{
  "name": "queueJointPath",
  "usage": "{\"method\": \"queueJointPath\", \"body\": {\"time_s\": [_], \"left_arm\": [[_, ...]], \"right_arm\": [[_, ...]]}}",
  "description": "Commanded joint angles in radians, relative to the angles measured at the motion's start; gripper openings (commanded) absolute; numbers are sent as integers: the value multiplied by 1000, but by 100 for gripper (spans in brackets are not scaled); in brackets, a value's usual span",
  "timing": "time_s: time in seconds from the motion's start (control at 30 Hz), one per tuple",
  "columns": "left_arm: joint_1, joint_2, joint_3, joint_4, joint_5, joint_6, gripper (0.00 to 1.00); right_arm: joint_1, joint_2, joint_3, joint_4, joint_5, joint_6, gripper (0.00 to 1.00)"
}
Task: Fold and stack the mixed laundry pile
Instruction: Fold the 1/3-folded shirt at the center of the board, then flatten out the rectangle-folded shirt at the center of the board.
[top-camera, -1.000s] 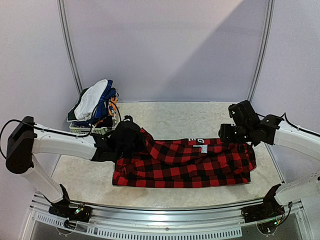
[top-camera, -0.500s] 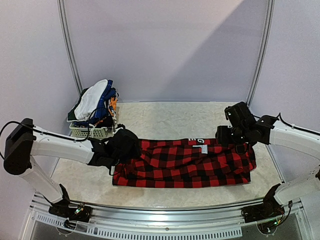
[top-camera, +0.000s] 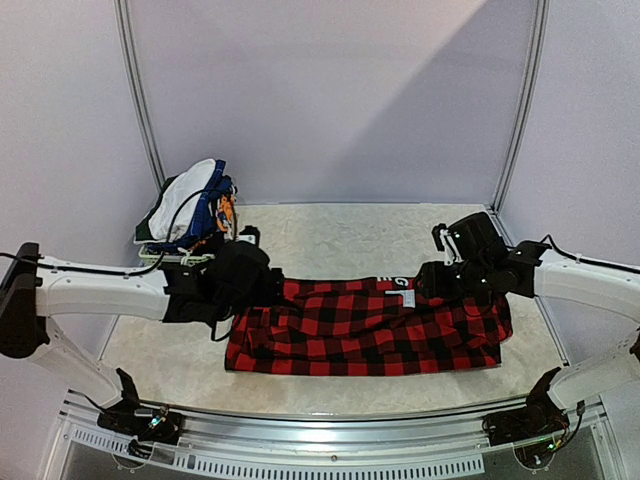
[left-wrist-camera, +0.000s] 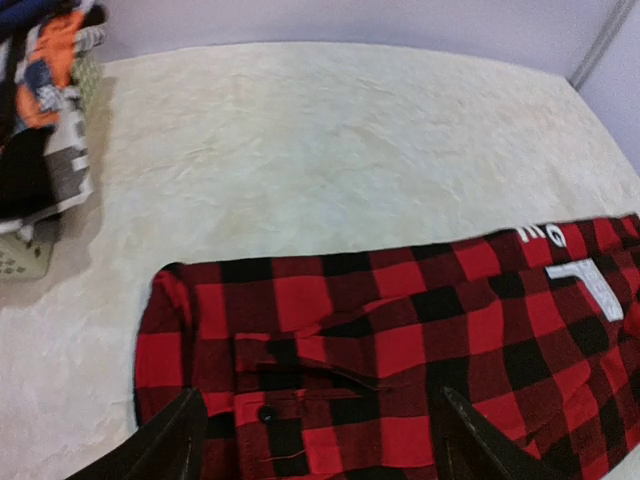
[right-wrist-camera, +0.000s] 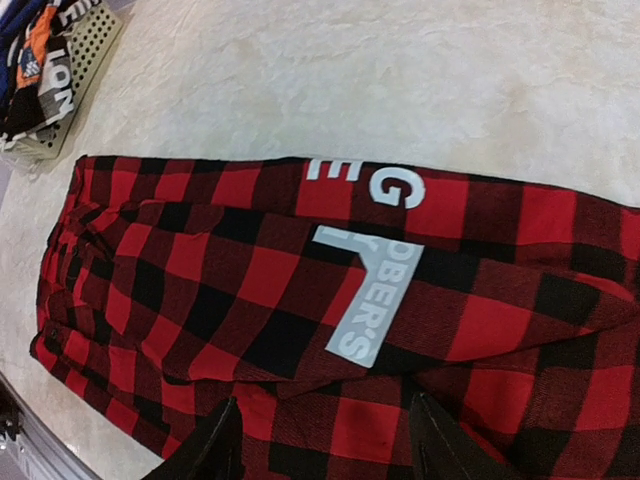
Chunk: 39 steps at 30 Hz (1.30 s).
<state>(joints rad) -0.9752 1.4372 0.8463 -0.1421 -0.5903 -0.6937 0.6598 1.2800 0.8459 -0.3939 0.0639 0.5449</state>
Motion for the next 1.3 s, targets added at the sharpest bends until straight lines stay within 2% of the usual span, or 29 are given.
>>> {"method": "queueJointPath", "body": {"time_s": [0.0, 0.1, 0.33, 0.47, 0.8, 1.03, 1.27], "left_arm": [[-9, 158, 163, -44, 184, 275, 77], [-8, 258, 246, -72, 257, 319, 74], [24, 406, 330, -67, 367, 354, 69], [66, 453, 330, -63, 389, 358, 67], [106, 504, 285, -45, 405, 351, 65], [101, 458, 299, -86, 411, 371, 62], [101, 501, 432, -178, 428, 450, 60]], "right_arm": [[-5, 61, -56, 122, -122, 17, 57], [-4, 97, -87, 185, -116, 27, 55], [-7, 216, -85, 274, -83, 29, 52], [-18, 289, -76, 249, -10, 39, 51], [-24, 377, -114, 214, 36, 65, 50], [-23, 317, -91, 126, -19, 43, 51], [4, 144, -94, 51, -31, 44, 60]]}}
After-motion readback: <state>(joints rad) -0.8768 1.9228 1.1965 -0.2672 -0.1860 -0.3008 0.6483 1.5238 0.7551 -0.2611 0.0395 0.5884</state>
